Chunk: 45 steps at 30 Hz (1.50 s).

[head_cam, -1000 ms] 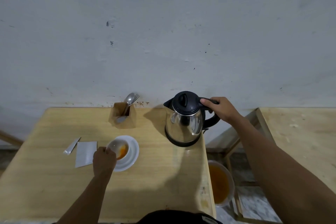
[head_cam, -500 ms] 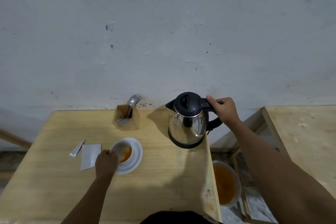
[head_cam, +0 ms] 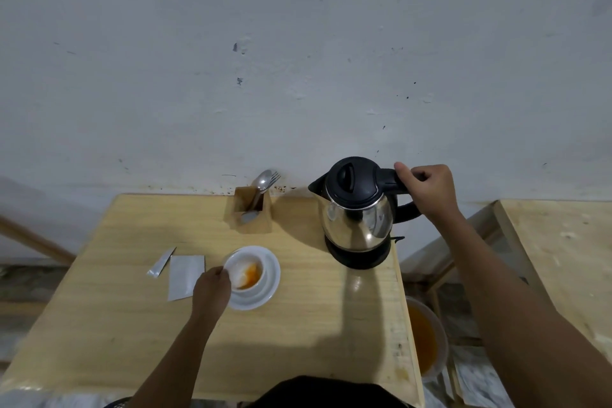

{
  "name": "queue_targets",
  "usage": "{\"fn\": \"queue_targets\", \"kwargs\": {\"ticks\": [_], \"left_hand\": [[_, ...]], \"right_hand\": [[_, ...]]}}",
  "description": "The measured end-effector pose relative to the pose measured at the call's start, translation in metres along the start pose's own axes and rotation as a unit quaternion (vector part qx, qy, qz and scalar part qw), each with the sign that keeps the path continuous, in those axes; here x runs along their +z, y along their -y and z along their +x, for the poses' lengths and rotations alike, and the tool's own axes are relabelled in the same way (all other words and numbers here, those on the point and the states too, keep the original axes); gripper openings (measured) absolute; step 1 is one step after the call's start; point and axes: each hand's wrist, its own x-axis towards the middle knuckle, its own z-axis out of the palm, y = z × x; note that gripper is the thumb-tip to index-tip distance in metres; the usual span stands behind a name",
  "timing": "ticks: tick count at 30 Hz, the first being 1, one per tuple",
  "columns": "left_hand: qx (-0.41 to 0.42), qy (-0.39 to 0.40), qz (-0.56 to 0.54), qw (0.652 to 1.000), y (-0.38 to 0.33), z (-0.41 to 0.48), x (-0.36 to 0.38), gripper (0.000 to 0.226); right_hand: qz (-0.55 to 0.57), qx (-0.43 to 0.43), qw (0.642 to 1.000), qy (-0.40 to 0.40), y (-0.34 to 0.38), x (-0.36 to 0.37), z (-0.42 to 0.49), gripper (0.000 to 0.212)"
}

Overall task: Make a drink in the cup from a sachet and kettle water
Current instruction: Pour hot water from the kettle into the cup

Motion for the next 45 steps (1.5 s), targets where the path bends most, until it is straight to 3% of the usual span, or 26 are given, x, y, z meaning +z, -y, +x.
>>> {"fn": "queue_targets", "kwargs": {"ticks": [5, 10, 15, 18, 25, 37, 45], "left_hand": [[-0.023, 0.052, -0.082, 0.995, 0.003, -0.001, -0.011, 0.019], [-0.017, 0.106, -0.105, 0.989, 0.007, 0.0, -0.024, 0.019], [0.002, 0.119, -0.097, 0.988, 0.013, 0.003, -0.032, 0.031], [0.007, 0.125, -0.094, 0.988, 0.014, 0.003, -0.033, 0.034], [0.032, 0.134, -0.085, 0.987, 0.021, 0.005, -0.034, 0.038], [0.055, 0.138, -0.046, 0.988, 0.027, 0.012, -0.029, 0.038], [0.045, 0.141, -0.034, 0.988, 0.026, 0.014, -0.029, 0.039]], "right_hand": [[-0.052, -0.048, 0.996, 0.048, 0.05, 0.012, 0.004, 0.066], [-0.165, -0.037, 0.981, 0.094, 0.095, 0.037, 0.002, 0.069], [-0.255, -0.05, 0.952, 0.163, 0.133, 0.072, -0.003, 0.069], [-0.27, -0.049, 0.938, 0.212, 0.149, 0.087, -0.007, 0.056], [-0.312, -0.072, 0.873, 0.368, 0.164, 0.114, -0.016, 0.052], [-0.388, -0.115, 0.793, 0.455, 0.197, 0.147, -0.02, 0.041], [-0.441, -0.152, 0.755, 0.46, 0.213, 0.164, -0.008, 0.047]]}}
